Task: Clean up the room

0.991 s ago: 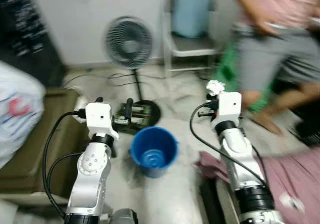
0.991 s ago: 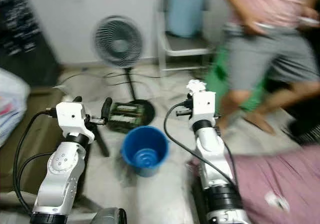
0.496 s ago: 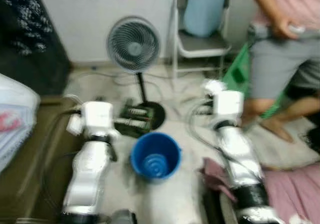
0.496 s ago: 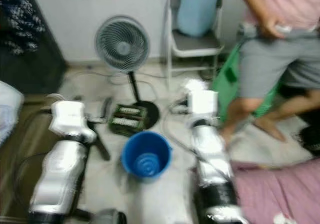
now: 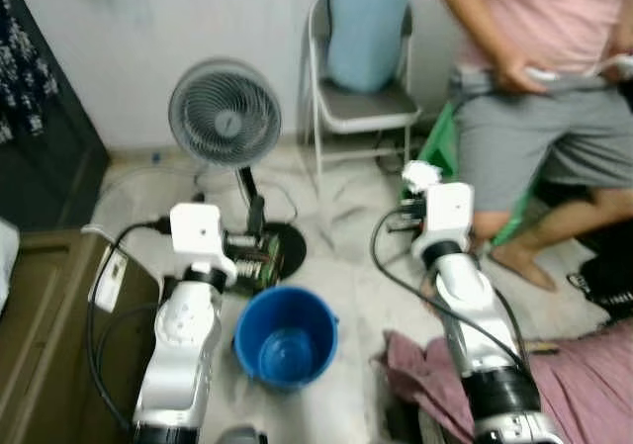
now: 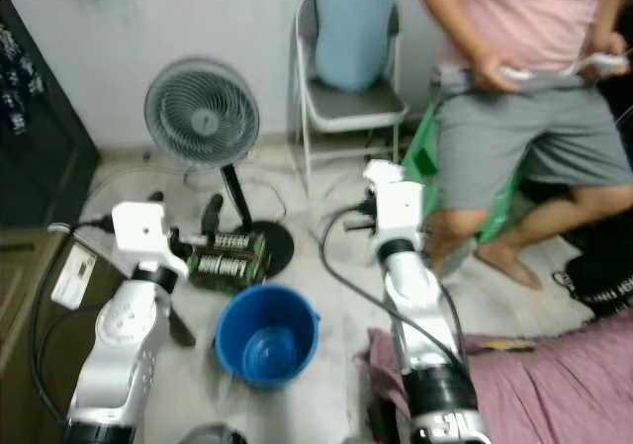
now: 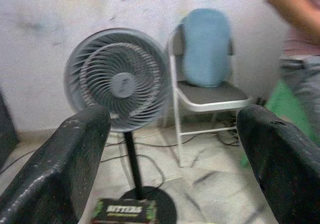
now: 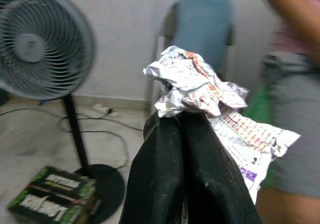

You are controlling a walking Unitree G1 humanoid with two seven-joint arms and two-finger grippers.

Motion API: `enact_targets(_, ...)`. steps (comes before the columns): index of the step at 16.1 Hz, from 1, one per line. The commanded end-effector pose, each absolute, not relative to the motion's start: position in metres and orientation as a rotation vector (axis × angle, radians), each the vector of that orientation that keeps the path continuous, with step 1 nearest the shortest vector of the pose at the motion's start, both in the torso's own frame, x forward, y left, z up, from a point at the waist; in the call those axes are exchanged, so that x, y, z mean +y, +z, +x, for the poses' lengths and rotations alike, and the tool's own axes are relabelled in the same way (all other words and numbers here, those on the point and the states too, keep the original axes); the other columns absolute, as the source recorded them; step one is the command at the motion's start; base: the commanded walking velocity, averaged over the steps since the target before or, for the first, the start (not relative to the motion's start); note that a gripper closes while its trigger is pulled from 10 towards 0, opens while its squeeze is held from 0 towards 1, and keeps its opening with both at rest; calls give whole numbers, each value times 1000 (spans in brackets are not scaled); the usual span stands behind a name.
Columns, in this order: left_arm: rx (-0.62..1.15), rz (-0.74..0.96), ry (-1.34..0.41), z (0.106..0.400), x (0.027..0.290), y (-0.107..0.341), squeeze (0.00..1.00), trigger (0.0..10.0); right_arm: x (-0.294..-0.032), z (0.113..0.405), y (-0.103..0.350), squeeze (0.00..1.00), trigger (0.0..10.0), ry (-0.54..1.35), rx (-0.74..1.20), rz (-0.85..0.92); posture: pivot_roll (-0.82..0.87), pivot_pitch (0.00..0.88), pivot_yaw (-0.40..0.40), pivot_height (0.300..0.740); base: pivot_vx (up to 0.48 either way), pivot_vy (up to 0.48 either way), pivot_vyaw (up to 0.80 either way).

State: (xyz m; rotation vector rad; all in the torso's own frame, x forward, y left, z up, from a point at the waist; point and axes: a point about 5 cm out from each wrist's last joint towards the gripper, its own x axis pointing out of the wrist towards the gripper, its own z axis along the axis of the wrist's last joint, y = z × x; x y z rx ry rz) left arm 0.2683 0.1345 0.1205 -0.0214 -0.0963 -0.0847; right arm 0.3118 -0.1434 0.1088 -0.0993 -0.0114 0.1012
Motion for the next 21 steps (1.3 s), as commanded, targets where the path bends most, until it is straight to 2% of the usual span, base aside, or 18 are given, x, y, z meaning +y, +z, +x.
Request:
enact_targets(1, -97, -13, -68, 269, 136, 121, 0, 10000, -141, 315, 114, 0, 10000, 113, -34, -105, -27, 27, 0, 740, 0, 0, 800)
enact_targets(13, -103, -9, -58, 271, 137, 122, 0, 10000, -139, 318, 115, 0, 10000, 107, -40, -111, -26, 45, -4, 740, 0, 0, 705)
enact_targets(17, -115, -26, -82, 269, 136, 124, 0, 10000, -140, 320, 116, 0, 10000, 89, -39, -94, -26, 38, -8, 740, 0, 0, 0)
enact_targets(21, -114, -29, -90, 270, 135, 123, 0, 10000, -142, 321, 114, 0, 10000, 70, -23, -76, -27, 37, -7, 740, 265, 0, 0)
